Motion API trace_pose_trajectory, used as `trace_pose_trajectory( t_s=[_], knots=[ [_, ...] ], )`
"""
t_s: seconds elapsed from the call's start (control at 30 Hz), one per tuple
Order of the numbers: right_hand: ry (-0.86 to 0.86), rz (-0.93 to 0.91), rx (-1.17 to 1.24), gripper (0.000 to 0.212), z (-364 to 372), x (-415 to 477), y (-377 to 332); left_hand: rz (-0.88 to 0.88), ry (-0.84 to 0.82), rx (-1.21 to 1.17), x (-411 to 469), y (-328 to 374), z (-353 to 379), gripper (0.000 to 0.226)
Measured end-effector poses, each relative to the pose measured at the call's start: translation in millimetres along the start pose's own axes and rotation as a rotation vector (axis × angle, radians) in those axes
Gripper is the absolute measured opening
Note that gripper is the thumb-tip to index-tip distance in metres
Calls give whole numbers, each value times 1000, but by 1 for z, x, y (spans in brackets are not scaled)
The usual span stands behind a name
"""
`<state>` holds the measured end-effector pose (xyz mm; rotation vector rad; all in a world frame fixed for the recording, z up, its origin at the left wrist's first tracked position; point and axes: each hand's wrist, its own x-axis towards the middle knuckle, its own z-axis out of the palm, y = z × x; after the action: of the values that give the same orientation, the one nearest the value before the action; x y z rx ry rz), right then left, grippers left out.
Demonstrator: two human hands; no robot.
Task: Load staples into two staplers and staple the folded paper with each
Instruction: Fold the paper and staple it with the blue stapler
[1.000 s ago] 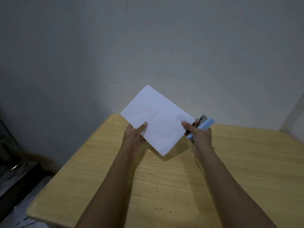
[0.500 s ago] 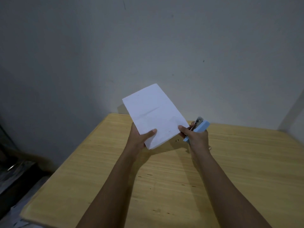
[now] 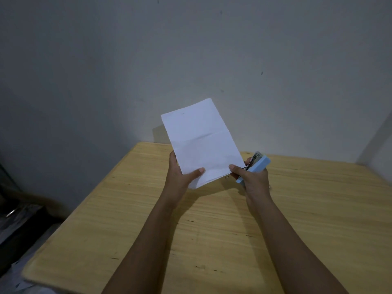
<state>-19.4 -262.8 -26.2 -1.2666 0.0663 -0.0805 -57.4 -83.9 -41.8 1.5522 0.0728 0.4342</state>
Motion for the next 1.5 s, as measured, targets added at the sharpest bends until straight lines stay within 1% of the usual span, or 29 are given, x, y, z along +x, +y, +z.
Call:
trace_pose_trajectory(
  t_s=[0.1,0.2,0.27,0.43,0.5,0.6,0.63,0.73,0.77,0.9,0.97,1.03,1.13,1.23,1.33,1.5],
  knots=[
    [16,-6,27,37,-1,-1,3,-22,8,-48,-2,1,1,83],
    [77,10,73,36,3,-1,6,-81,-40,-167,-5,5,5,71],
    [107,32,79,36,6,0,9,-91,-77,-187,-6,7,7,66],
    [61,16,135,29,5,-5,11,-79,-66,-172,-6,10,5,67],
    [52,6,84,25,5,-6,8,-61,-41,-164,-6,11,5,67],
    [25,14,-30,27,8,-6,2,-27,2,-178,-4,13,4,65],
    [9,33,-61,28,10,-6,2,-14,12,-179,-4,14,3,64],
    [-74,120,-131,43,13,-10,4,21,33,-188,-6,17,3,62],
    [-121,143,-142,44,14,-12,5,32,35,-195,-6,18,3,62],
    [-312,227,-150,32,19,-23,3,82,43,-230,-6,21,4,65],
    [-409,215,-163,34,21,-27,5,103,46,-223,-7,21,4,64],
    [-456,174,-93,35,23,-30,6,115,46,-205,-7,20,4,63],
    [-458,147,66,32,23,-33,3,111,52,-182,-9,20,4,64],
    [-442,134,64,31,21,-32,4,109,34,-163,-9,21,4,65],
    [-420,157,67,35,21,-32,4,101,1,-157,-10,21,5,67],
    [-387,175,70,32,21,-30,5,101,-31,-156,-10,21,5,68]
  ],
)
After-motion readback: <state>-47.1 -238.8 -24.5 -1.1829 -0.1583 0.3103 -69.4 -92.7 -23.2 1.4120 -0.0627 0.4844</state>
